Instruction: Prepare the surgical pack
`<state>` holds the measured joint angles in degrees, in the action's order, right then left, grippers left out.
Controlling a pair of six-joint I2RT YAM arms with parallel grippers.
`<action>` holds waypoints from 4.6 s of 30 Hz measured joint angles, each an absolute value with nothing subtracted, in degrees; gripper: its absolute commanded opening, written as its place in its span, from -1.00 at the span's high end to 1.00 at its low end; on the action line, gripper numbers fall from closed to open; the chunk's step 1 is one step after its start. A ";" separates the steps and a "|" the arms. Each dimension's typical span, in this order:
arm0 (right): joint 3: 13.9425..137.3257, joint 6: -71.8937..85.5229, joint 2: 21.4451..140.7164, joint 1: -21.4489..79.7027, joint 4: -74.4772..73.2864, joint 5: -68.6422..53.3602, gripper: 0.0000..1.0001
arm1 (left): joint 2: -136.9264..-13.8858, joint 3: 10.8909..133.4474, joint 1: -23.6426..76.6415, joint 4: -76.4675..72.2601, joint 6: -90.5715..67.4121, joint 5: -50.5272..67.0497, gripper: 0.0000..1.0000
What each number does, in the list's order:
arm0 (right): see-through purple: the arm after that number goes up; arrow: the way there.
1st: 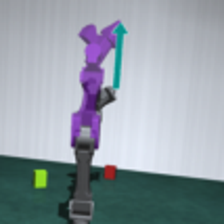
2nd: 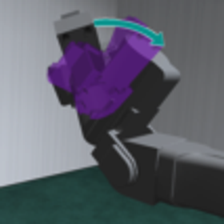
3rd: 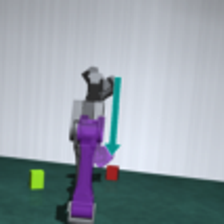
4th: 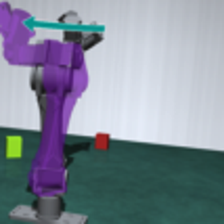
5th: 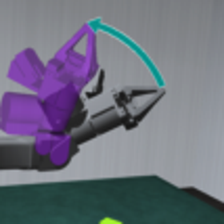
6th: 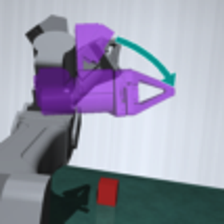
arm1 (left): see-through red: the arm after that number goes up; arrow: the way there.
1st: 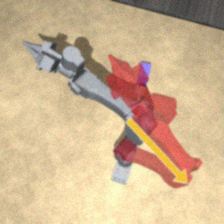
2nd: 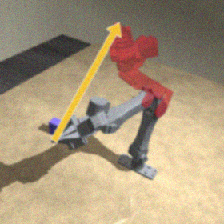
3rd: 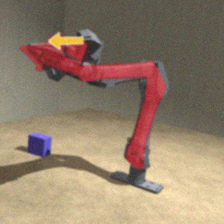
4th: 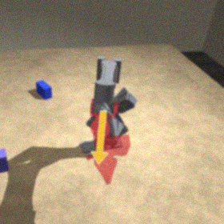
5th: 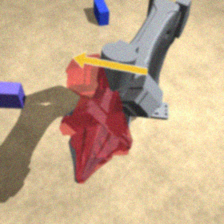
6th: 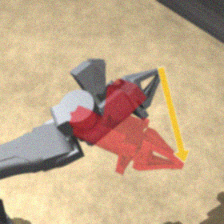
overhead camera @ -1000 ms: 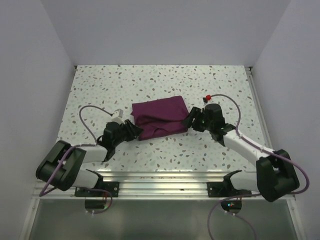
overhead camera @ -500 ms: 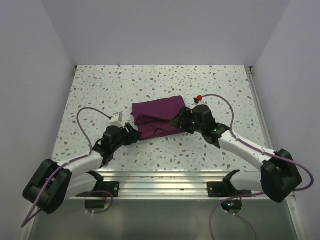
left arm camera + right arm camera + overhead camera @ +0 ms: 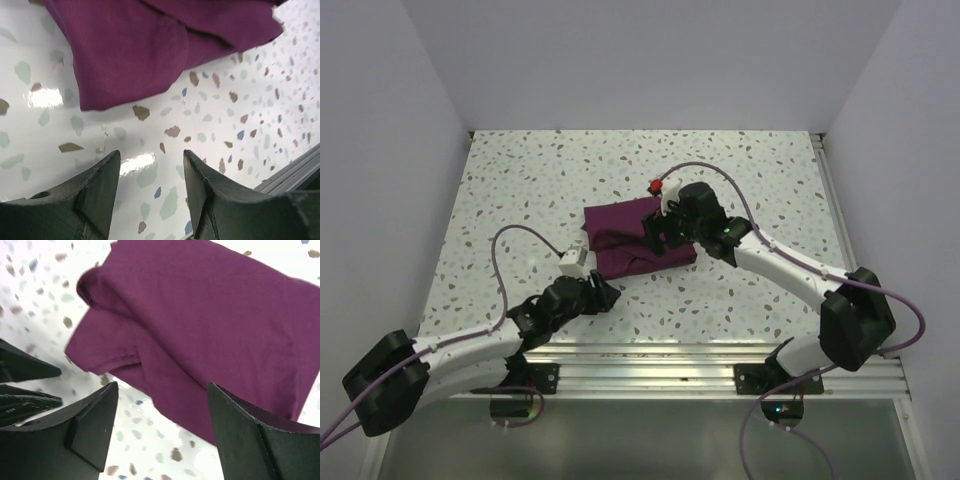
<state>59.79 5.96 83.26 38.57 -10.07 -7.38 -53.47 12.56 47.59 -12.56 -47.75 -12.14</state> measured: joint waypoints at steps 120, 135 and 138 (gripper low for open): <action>100.64 -15.64 121.58 34.26 -43.35 -40.99 1.00 | -98.30 30.50 48.38 -36.75 -45.82 -41.15 -0.28; 102.78 -15.44 124.77 33.65 -46.39 -45.21 1.00 | -98.35 30.52 48.40 -36.73 -45.80 -41.19 -0.28; 103.11 -15.42 124.77 33.63 -46.70 -45.23 0.86 | -98.35 30.52 48.40 -36.71 -45.80 -41.21 -0.28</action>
<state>103.11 -15.42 124.77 33.63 -46.70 -45.23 -98.35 30.52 48.40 -36.71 -45.80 -41.21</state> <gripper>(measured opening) 0.023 0.638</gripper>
